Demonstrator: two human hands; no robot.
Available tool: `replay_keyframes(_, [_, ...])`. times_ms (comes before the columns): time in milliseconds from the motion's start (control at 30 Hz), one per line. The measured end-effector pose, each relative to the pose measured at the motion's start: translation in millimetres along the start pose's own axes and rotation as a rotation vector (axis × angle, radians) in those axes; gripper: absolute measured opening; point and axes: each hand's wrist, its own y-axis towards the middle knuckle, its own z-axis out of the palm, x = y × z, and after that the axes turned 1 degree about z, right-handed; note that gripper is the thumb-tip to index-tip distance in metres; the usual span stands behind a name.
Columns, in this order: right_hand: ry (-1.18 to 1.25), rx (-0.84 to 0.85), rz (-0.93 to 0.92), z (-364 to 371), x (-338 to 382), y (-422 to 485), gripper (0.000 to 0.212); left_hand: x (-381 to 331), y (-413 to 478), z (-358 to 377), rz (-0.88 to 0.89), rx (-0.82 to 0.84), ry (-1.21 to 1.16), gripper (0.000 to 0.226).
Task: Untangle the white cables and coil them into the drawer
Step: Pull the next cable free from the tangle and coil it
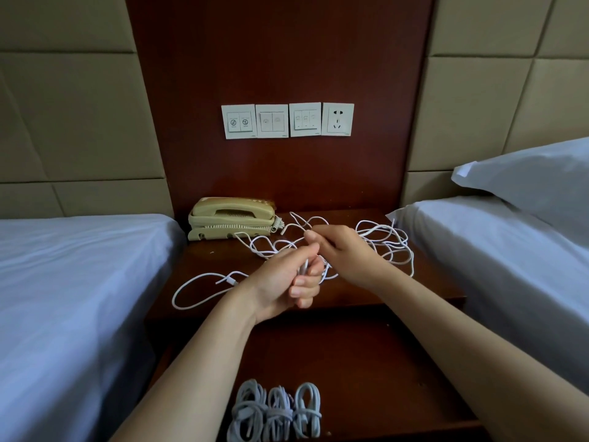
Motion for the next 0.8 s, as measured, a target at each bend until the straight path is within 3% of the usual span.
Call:
replay_keyframes(267, [-0.297, 0.050, 0.151, -5, -16, -6, 0.047, 2, 4, -6, 0.042, -0.084, -0.107, 0.049])
replay_keyframes(467, [-0.311, 0.018, 0.137, -11, -25, -11, 0.051, 1, 4, -10, 0.093, -0.142, -0.153, 0.047])
replay_keyframes(700, [-0.343, 0.081, 0.127, -16, -33, -16, 0.045, 2, 4, -22, 0.126, -0.236, -0.262, 0.048])
replay_keyframes(800, [-0.467, 0.176, 0.139, -10, -23, -15, 0.044, 2, 6, -22, 0.138, -0.270, -0.338, 0.048])
